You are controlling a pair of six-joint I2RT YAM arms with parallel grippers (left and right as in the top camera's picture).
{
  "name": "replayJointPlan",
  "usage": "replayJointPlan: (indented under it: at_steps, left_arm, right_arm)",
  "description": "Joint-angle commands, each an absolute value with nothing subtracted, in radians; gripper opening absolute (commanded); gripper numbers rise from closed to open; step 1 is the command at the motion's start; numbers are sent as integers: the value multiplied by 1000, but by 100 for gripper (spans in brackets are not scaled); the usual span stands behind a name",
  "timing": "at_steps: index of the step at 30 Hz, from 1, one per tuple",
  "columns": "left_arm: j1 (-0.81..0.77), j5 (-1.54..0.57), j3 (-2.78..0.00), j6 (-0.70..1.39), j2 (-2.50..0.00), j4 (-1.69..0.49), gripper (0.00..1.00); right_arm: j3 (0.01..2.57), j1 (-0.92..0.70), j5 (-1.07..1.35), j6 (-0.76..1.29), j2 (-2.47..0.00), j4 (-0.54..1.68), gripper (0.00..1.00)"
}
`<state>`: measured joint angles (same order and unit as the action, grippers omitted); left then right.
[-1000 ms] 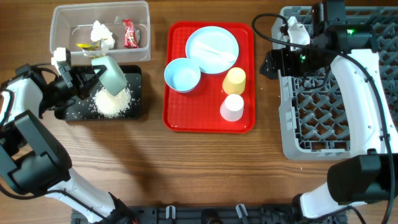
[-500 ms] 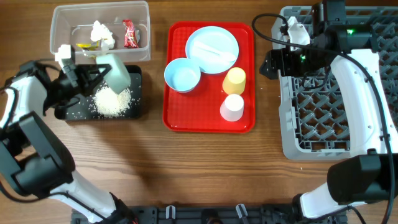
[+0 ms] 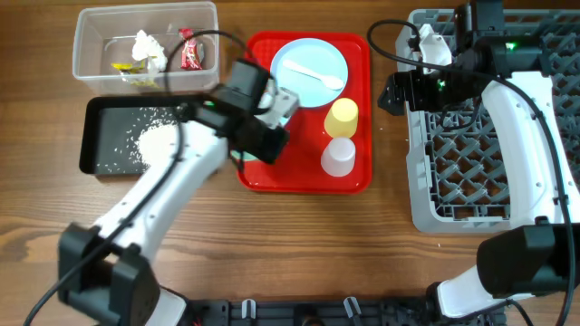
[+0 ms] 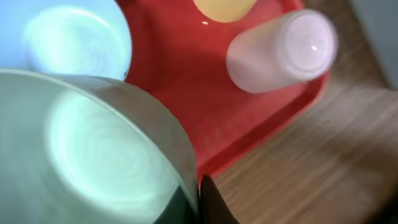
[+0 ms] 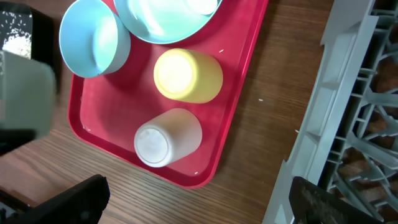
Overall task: Sort waste into correct bins and load items into the dishwasher rack
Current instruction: 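Set the empty green bowl back on the red tray with the left gripper, then grasp the blue bowl on the red tray with the right gripper and lift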
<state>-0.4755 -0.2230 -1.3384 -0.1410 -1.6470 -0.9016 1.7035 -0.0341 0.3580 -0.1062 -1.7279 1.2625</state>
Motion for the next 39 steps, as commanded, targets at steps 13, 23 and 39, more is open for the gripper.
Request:
replayJointPlan:
  at_steps: [13, 23, 39]
  left_arm:
    - [-640, -59, -1346, -43, -1919, -800, 4]
    - [-613, -58, -1481, 66, -1876, -953, 100]
    - [-46, -58, -1677, 191, -1682, -1153, 100]
  right_arm:
    - [1706, -35, 355, -102, -1705, 1261, 95]
    - [1707, -36, 404, -98, -1705, 1217, 93]
    - [1707, -505, 273, 522, -1986, 580, 83]
